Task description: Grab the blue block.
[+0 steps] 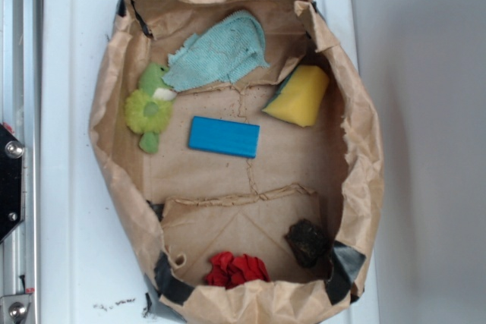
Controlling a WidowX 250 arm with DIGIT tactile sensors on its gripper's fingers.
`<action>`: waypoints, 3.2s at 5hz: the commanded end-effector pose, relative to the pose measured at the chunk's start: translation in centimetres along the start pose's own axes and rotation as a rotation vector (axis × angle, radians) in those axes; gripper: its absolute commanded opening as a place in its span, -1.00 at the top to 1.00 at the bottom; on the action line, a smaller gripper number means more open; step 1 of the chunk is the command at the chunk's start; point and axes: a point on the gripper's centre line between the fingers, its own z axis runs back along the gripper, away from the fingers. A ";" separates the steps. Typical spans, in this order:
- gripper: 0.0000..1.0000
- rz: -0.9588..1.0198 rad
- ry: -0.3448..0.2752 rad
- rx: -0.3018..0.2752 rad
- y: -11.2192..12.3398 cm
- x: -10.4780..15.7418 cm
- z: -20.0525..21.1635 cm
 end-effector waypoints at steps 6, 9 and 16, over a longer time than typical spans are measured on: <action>-1.00 -0.207 -0.070 0.126 5.0 14.9 -3.1; -1.00 -0.507 -0.098 0.085 4.3 16.6 -8.0; -1.00 -0.525 -0.093 0.138 3.1 17.7 -12.9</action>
